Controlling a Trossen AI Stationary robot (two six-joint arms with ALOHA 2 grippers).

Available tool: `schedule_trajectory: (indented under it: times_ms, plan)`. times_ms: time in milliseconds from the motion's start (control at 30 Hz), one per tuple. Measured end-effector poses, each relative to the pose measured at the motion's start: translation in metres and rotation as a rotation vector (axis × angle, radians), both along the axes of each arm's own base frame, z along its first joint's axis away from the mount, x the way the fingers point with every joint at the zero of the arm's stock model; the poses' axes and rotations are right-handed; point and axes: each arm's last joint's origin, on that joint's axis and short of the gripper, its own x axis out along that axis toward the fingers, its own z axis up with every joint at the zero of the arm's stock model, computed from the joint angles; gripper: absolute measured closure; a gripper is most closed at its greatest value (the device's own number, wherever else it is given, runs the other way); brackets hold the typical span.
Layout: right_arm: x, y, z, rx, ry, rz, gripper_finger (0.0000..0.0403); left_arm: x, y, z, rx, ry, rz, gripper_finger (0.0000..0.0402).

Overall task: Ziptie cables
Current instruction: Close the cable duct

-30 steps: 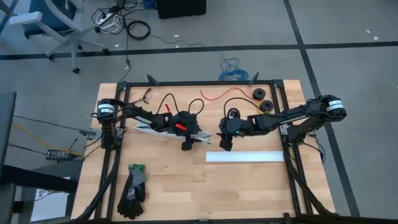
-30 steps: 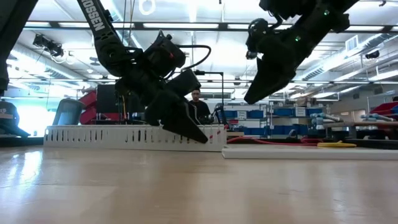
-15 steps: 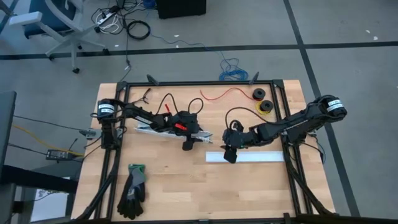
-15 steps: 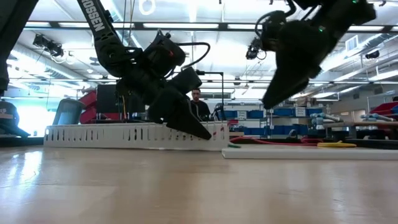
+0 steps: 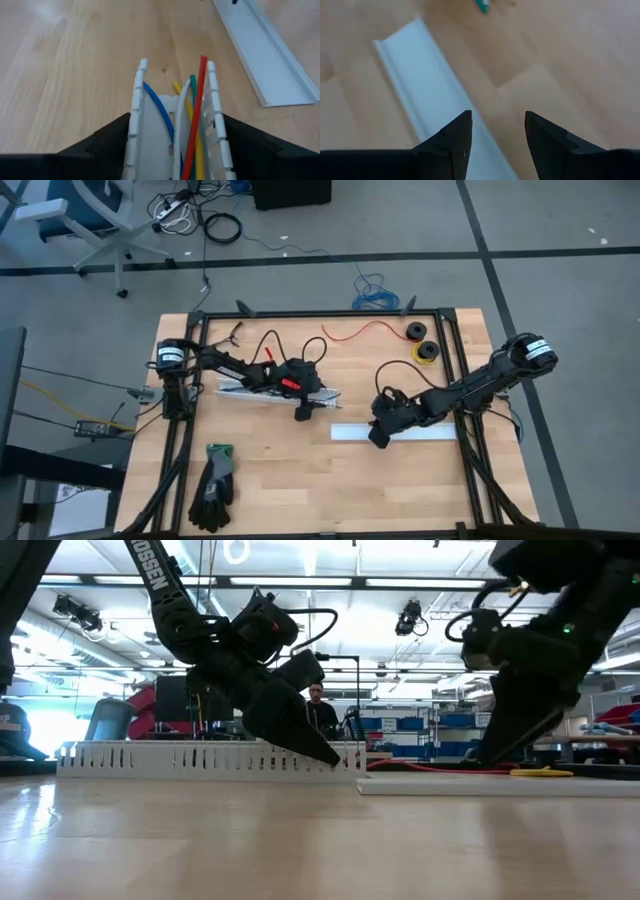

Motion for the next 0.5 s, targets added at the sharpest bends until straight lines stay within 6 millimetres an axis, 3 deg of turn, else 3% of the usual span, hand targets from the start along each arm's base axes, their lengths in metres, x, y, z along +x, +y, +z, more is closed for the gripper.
schedule_trajectory:
  times_ms: [200,367,500]
  plan:
    - [0.008,0.012,0.008,-0.009,-0.130,0.104,0.0234,0.003,-0.001,0.008,-0.032,-0.071,-0.015,0.0085]
    - [0.013,0.017,0.014,-0.003,-0.207,0.145,0.0234,0.005,-0.008,0.032,-0.087,-0.187,-0.075,0.0086]
    - [0.011,0.019,0.013,0.006,-0.195,0.163,0.0234,-0.003,-0.020,0.055,-0.042,-0.181,-0.072,0.0094]
